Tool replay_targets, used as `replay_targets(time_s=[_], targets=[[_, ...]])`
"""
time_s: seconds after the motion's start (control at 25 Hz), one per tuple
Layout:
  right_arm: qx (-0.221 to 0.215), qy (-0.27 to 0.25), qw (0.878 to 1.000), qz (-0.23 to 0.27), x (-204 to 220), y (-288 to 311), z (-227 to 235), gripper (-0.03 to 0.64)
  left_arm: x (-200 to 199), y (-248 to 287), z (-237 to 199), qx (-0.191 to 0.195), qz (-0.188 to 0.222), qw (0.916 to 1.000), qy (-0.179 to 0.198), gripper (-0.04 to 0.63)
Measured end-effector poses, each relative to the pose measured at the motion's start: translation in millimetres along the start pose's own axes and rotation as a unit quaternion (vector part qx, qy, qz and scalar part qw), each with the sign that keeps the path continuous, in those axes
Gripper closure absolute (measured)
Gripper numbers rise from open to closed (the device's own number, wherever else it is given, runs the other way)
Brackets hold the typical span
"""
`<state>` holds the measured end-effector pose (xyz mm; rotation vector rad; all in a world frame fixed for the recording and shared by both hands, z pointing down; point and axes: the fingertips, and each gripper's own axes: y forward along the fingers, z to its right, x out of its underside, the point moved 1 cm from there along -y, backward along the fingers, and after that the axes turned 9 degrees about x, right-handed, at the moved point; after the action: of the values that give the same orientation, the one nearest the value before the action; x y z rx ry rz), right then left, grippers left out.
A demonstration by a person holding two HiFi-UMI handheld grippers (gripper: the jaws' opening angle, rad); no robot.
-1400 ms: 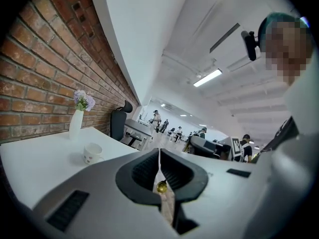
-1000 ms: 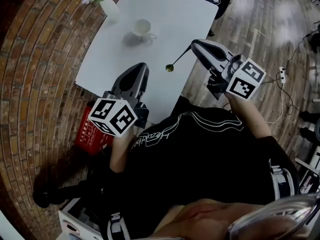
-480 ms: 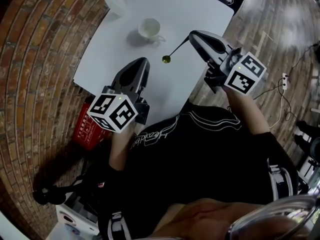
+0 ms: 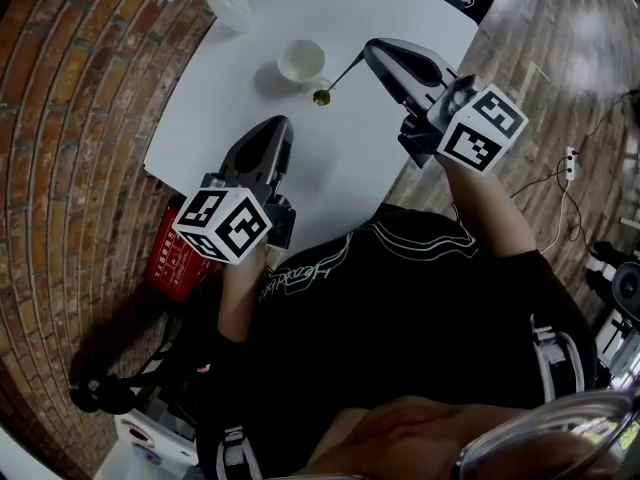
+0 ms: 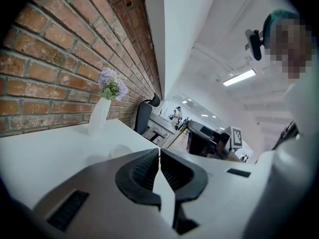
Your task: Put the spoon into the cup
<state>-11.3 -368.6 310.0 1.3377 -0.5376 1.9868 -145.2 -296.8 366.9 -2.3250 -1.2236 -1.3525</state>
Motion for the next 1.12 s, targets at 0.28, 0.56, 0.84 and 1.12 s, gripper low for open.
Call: replay_targets(time_s=[0.28,0.56,0.84,1.12], targets=[[0.010,-0.016,1.000,-0.004,4.8,31.6,20.0,0.617,5.3,6.1,-19.3,-0.010,-0.008,0.9998,-0.013,0.584],[0.020,-0.003,1.000,-0.014,19.7,60.8,40.9,0.618,13.2,11.6,-43.2,-0.024,-0.016,0.9990,-0.033,0.584],[0.021,-0.018,0.998,-0.052,48.4,95.0,61.0,0.618,24.9,20.3,-71.5,-0.036,-0.025,0.9973,-0.058,0.584],[0.020,-0.009,0.996,-0.082,80.9,123.3,80.0,0.617,38.5,27.0,-99.1,-0.056,-0.037,0.9946,-0.078,0.584]])
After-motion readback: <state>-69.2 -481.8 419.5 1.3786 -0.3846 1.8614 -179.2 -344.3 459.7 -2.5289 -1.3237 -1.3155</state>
